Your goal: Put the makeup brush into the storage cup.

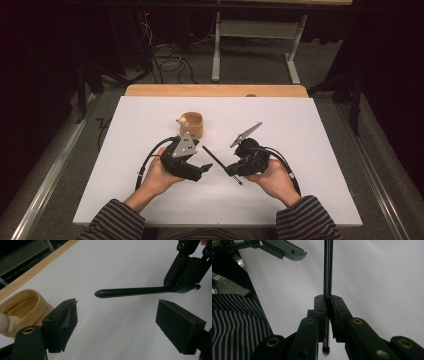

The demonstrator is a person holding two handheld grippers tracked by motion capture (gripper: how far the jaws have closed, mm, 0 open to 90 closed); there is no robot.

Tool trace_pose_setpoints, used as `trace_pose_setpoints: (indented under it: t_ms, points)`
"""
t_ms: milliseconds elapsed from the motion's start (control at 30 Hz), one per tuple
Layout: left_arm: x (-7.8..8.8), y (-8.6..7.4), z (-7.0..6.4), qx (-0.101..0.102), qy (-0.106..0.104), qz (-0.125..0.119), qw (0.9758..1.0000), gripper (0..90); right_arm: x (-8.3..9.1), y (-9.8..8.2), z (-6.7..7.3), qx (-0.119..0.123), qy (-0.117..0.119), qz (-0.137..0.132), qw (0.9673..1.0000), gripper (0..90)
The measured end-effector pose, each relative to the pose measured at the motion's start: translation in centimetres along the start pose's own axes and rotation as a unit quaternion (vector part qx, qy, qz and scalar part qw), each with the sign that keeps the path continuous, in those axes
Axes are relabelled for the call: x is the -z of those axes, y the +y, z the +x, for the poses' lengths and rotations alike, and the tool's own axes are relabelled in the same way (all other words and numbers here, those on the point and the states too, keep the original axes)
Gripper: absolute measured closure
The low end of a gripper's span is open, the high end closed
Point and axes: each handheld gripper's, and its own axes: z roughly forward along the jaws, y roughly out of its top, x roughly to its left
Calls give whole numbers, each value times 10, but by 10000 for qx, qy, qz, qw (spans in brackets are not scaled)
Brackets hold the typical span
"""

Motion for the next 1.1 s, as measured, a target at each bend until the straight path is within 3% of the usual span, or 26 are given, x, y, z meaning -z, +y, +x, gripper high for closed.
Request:
trace_pose_setpoints:
  t_ms: [367, 467, 1100]
  points:
    - [0, 1, -2, -243, 203, 50, 9995, 187, 1, 10, 3, 93, 17, 108, 9999, 858]
    - [-2, 0, -5, -453, 376, 145, 9982, 188, 1, 12, 4, 118, 24, 172, 9998, 858]
    - [-7, -1, -16, -960, 581, 296, 9932, 200, -9, 26, 7, 157, 89, 493, 9986, 857]
